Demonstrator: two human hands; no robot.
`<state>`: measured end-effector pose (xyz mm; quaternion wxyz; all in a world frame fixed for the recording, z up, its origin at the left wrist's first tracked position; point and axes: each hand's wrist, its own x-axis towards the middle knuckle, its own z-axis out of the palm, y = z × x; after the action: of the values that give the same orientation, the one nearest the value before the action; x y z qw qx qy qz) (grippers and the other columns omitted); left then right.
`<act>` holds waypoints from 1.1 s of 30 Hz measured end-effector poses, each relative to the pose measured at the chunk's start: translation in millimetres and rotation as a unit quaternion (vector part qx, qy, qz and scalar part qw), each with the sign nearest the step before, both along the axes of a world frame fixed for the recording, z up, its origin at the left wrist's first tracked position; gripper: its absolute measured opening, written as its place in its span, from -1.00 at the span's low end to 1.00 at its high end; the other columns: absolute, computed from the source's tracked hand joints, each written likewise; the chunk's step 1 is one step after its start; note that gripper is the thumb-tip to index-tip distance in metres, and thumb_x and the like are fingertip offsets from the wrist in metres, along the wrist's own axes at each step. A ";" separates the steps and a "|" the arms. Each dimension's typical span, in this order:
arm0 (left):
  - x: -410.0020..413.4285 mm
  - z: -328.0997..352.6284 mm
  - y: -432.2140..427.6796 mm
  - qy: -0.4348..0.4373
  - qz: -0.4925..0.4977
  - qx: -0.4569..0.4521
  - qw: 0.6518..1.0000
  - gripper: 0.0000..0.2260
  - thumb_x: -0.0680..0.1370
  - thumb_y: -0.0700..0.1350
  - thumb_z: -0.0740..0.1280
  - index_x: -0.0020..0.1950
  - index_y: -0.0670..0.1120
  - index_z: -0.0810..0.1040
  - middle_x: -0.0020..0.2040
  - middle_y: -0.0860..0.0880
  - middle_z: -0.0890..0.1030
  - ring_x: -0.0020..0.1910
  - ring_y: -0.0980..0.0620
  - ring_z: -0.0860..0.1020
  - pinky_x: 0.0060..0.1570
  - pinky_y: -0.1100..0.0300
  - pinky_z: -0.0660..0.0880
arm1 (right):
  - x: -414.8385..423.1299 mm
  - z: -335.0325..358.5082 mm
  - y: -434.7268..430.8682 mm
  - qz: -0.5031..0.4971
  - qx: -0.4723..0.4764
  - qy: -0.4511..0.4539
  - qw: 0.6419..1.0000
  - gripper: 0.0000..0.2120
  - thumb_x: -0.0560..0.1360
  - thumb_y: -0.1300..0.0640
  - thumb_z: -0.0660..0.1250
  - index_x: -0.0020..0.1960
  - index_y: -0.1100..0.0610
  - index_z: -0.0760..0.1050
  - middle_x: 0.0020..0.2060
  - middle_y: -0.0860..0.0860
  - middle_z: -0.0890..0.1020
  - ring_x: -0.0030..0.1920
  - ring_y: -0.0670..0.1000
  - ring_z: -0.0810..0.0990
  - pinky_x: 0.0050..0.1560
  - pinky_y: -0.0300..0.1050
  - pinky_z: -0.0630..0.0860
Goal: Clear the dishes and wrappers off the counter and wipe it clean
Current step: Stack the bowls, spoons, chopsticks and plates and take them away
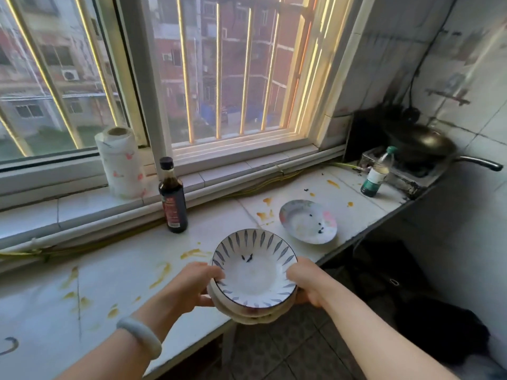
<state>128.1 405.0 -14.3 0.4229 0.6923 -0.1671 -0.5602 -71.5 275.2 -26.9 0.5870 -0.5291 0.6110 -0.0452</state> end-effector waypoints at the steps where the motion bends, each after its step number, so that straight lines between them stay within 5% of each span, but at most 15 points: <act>1: -0.8 -0.1 -12.4 0.002 -0.006 -0.004 1.000 -0.77 0.47 -0.31 0.30 0.12 -0.26 0.57 0.00 -0.23 0.68 -0.07 -0.16 0.68 -0.08 -0.12 0.64 | -3.1 2.3 -9.1 -0.010 -0.001 0.003 1.000 -0.62 0.45 0.28 0.07 0.17 0.06 0.51 0.01 0.06 0.66 0.00 0.11 0.63 -0.14 0.03 0.65; 8: -9.7 -0.1 -95.6 0.028 -0.050 -0.016 0.998 -0.79 0.50 -0.25 0.36 0.12 -0.23 0.57 -0.03 -0.18 0.69 -0.05 -0.14 0.67 -0.09 -0.03 0.64 | -22.1 16.8 -80.2 -0.064 -0.031 0.018 0.997 -0.55 0.47 0.35 0.06 0.34 0.20 0.37 0.00 0.08 0.53 0.01 0.12 0.50 -0.12 -0.09 0.49; 14: -22.9 -3.4 -152.9 0.051 -0.055 -0.023 0.997 -0.78 0.49 -0.25 0.36 0.12 -0.22 0.58 -0.08 -0.17 0.69 -0.13 -0.12 0.66 -0.16 0.02 0.62 | -35.4 16.7 -131.4 -0.101 -0.036 0.028 0.994 -0.49 0.49 0.33 0.07 0.44 0.18 0.27 0.27 0.13 0.47 0.19 0.17 0.47 0.12 0.02 0.48; 18: -35.7 -8.2 -187.8 0.059 -0.032 -0.015 0.998 -0.79 0.48 -0.26 0.36 0.12 -0.20 0.58 -0.05 -0.19 0.68 -0.11 -0.12 0.65 -0.19 0.03 0.62 | -43.6 11.7 -167.7 -0.101 -0.050 0.018 0.993 -0.44 0.49 0.36 0.06 0.47 0.11 0.27 0.10 0.11 0.52 0.12 0.16 0.49 -0.12 -0.10 0.49; 22: -53.9 -13.4 -221.1 0.059 0.011 0.000 0.998 -0.79 0.49 -0.26 0.35 0.13 -0.18 0.57 0.05 -0.19 0.65 0.02 -0.12 0.62 -0.20 0.04 0.62 | -51.2 9.5 -211.1 -0.064 -0.051 0.036 0.996 -0.62 0.48 0.39 0.05 0.22 0.19 0.44 -0.18 0.06 0.52 -0.12 0.10 0.51 -0.32 -0.21 0.39; 27: -77.2 -14.6 -256.8 0.058 0.050 0.010 0.997 -0.79 0.50 -0.29 0.34 0.12 -0.17 0.56 0.06 -0.18 0.64 0.06 -0.12 0.62 -0.10 0.03 0.61 | -60.1 7.8 -263.1 -0.021 -0.028 0.068 0.997 -0.72 0.50 0.32 0.10 0.20 0.27 0.35 0.05 0.15 0.44 0.02 0.15 0.47 -0.08 -0.09 0.36; 30: -90.3 -17.1 -273.6 0.044 0.079 0.021 0.996 -0.78 0.50 -0.30 0.32 0.13 -0.17 0.56 0.05 -0.16 0.64 0.03 -0.09 0.61 -0.10 0.04 0.60 | -62.7 1.9 -286.7 0.005 -0.012 0.083 0.996 -0.58 0.53 0.29 0.13 0.38 0.25 0.25 0.33 0.18 0.33 0.21 0.19 0.35 0.08 -0.02 0.33; 33: -101.3 -22.6 -282.9 0.031 0.107 0.035 0.993 -0.79 0.50 -0.29 0.31 0.13 -0.16 0.57 0.06 -0.14 0.63 0.03 -0.05 0.59 -0.20 0.14 0.56 | -62.7 -5.0 -305.0 0.031 -0.004 0.096 0.995 -0.57 0.51 0.27 0.14 0.38 0.24 0.26 0.28 0.18 0.35 0.16 0.19 0.39 0.05 0.02 0.40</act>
<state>26.8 122.1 -37.0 0.4609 0.7027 -0.0592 -0.5388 -134.2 -29.7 -31.9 0.5249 -0.5521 0.6474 0.0214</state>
